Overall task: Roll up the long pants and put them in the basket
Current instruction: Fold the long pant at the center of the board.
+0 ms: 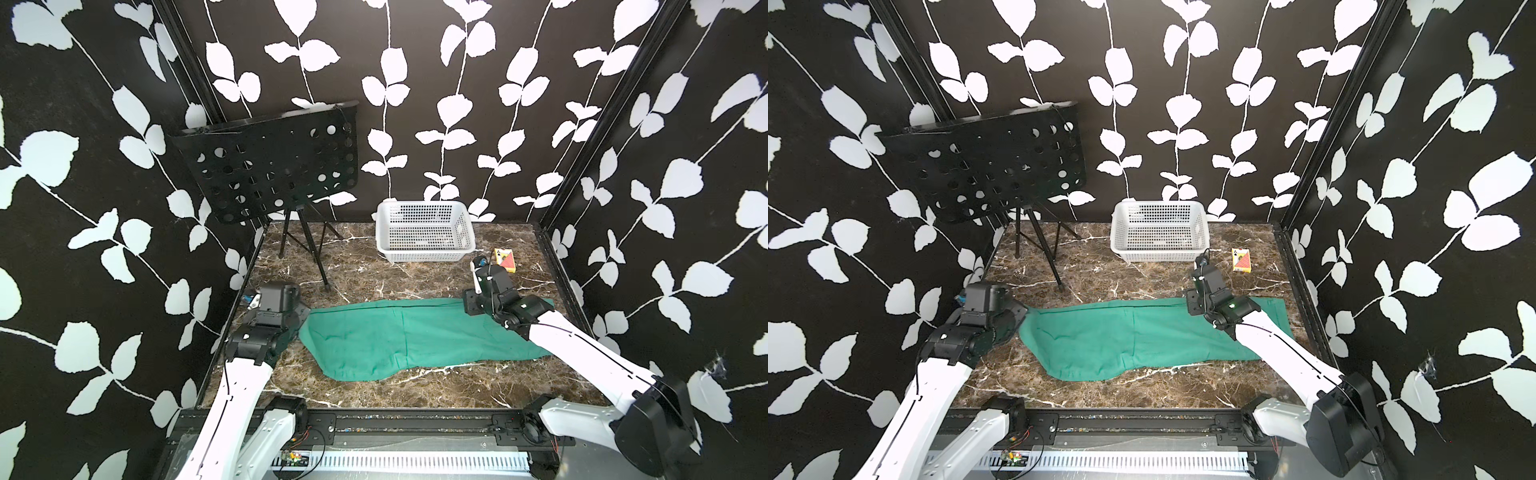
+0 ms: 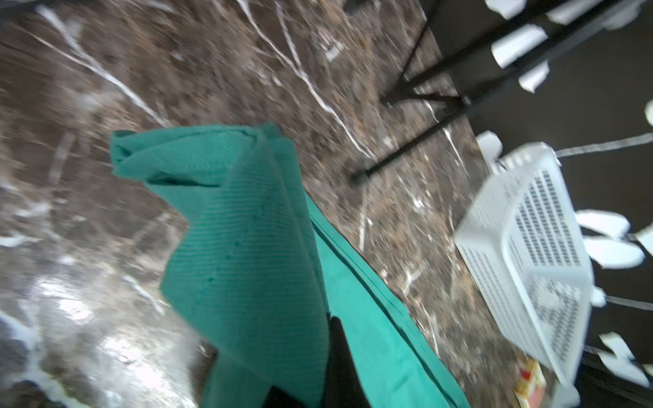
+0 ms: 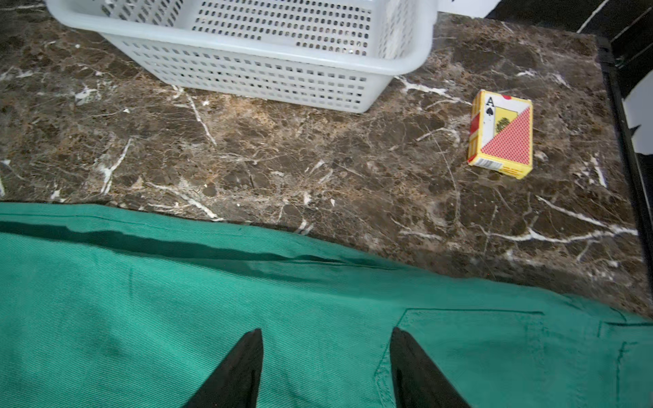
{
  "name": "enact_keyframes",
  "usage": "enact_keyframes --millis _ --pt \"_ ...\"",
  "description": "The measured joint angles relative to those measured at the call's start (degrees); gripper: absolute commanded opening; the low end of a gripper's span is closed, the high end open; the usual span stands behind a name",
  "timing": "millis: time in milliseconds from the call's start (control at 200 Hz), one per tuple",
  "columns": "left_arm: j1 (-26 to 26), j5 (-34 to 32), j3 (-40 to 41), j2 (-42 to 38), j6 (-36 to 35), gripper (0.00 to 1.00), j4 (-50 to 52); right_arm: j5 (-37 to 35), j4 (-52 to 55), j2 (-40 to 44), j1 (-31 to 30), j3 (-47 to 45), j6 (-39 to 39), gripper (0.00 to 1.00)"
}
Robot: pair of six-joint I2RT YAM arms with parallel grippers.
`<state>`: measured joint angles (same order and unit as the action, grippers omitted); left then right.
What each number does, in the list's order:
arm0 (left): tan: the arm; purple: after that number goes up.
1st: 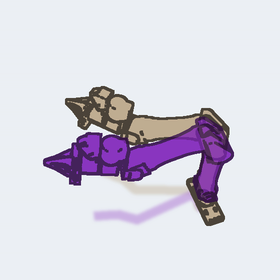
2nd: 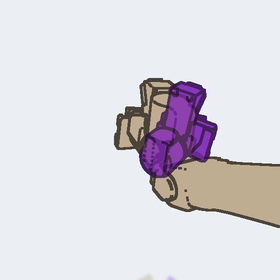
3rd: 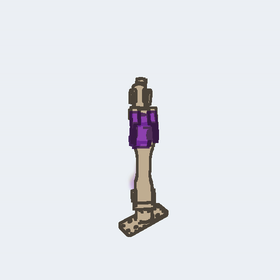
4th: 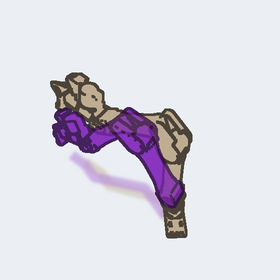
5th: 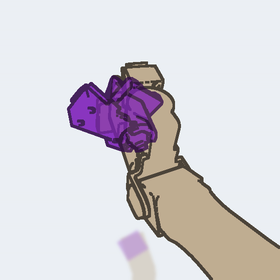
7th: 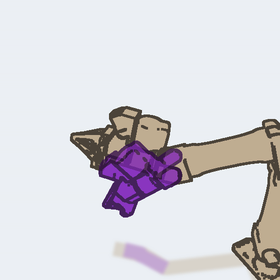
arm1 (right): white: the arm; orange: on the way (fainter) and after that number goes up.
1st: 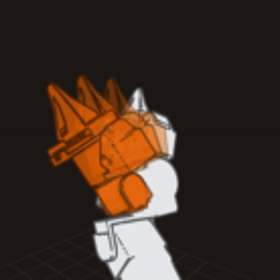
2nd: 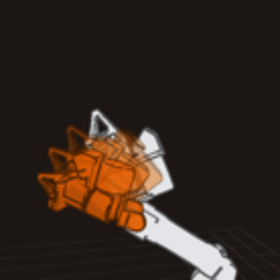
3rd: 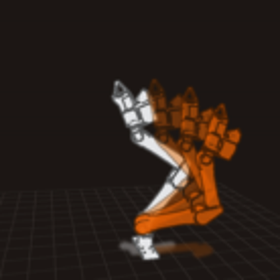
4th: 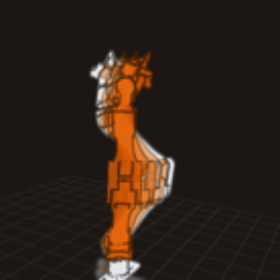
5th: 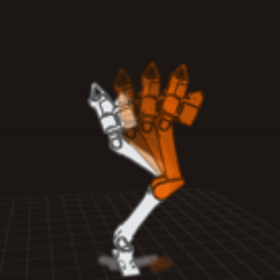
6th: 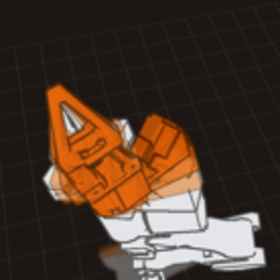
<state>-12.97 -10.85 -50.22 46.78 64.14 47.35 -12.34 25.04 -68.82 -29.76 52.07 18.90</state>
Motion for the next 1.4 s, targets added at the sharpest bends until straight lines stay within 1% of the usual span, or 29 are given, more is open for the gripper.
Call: enact_keyframes --millis 120,260,425,540,675,785,1000,1120,1270,1280,1330,1355,1370,1400 --pt "-9.35 -1.29 -3.89 5.81 2.75 0.00 -3.08 0.63 3.76 0.46 1.84 3.17 2.21 0.58" --pt "-20.13 -3.08 -10.82 16.37 5.33 0.00 -8.81 -0.24 8.04 1.22 3.39 6.25 5.70 0.58" --pt "-30.49 -4.70 -20.61 28.92 7.10 0.00 -15.21 -2.51 12.04 6.12 6.69 7.15 9.44 0.59" --pt "-36.09 -5.03 -29.18 38.40 7.43 0.00 -18.49 -3.93 14.29 9.20 9.20 9.49 10.49 0.59" --pt "-41.20 -5.25 -38.53 48.72 7.96 0.00 -20.94 -6.25 16.39 11.82 10.93 12.74 10.62 0.59" --pt "-45.11 -5.68 -44.59 56.35 8.50 0.00 -22.14 -8.28 17.79 14.01 11.63 14.14 10.38 0.59" --pt "-50.40 -6.01 -55.25 69.83 9.38 0.00 -23.67 -11.63 20.33 16.52 12.11 15.17 9.51 0.59" --pt "-52.39 -6.16 -59.63 74.07 9.40 0.00 -24.26 -13.16 21.27 17.31 12.26 15.19 9.03 0.59" --pt "-54.18 -5.92 -61.53 74.99 9.42 0.00 -25.11 -14.67 22.23 18.27 12.35 15.28 8.70 0.59" --pt "-54.21 -5.84 -61.66 75.03 9.42 0.04 -25.29 -14.75 22.25 18.32 12.35 15.28 8.70 0.59" --pt "-54.40 -4.98 -62.36 75.45 9.57 0.34 -26.03 -15.17 22.25 18.29 12.44 15.28 8.68 0.60" --pt "-54.49 -4.48 -62.62 75.67 9.77 0.47 -26.67 -15.30 22.23 18.21 12.50 15.28 8.68 0.60" --pt "-54.49 -4.09 -62.82 75.93 9.60 0.53 -26.97 -15.37 22.23 18.14 12.55 15.28 8.68 0.60" --pt "-54.49 -3.43 -63.12 76.41 9.60 0.62 -27.52 -15.52 22.23 17.94 12.61 15.28 8.70 0.60"
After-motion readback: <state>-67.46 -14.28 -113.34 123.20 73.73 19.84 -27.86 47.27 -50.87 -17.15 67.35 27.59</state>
